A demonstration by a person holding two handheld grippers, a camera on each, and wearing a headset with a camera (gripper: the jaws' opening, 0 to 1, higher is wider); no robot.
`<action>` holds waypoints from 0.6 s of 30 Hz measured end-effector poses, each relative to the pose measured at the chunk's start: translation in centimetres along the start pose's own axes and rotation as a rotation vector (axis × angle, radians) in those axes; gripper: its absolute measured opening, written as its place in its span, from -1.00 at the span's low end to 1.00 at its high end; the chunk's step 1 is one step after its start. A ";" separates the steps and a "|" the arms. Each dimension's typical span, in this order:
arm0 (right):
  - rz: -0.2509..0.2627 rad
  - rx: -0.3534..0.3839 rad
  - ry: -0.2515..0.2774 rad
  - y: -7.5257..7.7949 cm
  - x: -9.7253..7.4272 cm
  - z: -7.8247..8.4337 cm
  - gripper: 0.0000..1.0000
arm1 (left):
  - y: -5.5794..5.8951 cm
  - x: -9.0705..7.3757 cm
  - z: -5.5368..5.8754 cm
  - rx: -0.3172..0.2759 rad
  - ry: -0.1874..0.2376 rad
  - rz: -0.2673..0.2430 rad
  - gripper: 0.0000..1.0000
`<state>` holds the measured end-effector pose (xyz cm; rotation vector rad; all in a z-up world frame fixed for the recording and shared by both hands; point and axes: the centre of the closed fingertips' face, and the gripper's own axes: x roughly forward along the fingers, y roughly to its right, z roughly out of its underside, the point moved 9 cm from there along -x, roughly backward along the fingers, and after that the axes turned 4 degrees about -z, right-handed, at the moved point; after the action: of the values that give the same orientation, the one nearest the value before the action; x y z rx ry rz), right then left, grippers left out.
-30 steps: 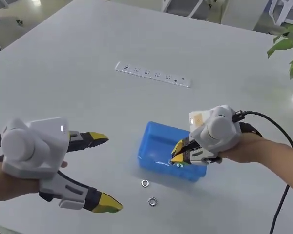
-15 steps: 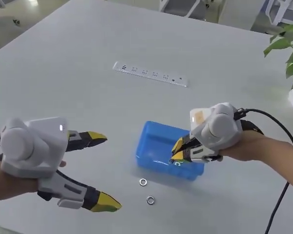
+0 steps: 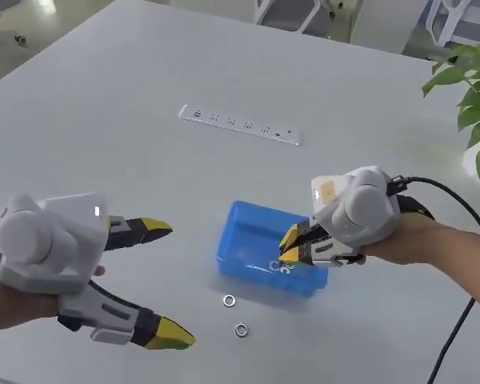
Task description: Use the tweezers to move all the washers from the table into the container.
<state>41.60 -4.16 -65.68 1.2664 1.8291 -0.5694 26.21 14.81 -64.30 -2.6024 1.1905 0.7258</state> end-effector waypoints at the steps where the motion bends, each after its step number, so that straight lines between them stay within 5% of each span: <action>1: 0.005 -0.004 0.002 0.0 -0.3 -0.2 -0.84 | 0.0 0.0 -0.1 0.001 0.001 0.000 0.92; 18: -0.008 -0.065 0.028 -2.5 -2.2 -2.7 -0.84 | 0.3 0.1 -0.4 0.009 0.010 0.004 0.95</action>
<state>38.71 -4.35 -62.56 1.2304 1.8620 -0.4950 26.15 14.40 -63.99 -2.5995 1.1993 0.7077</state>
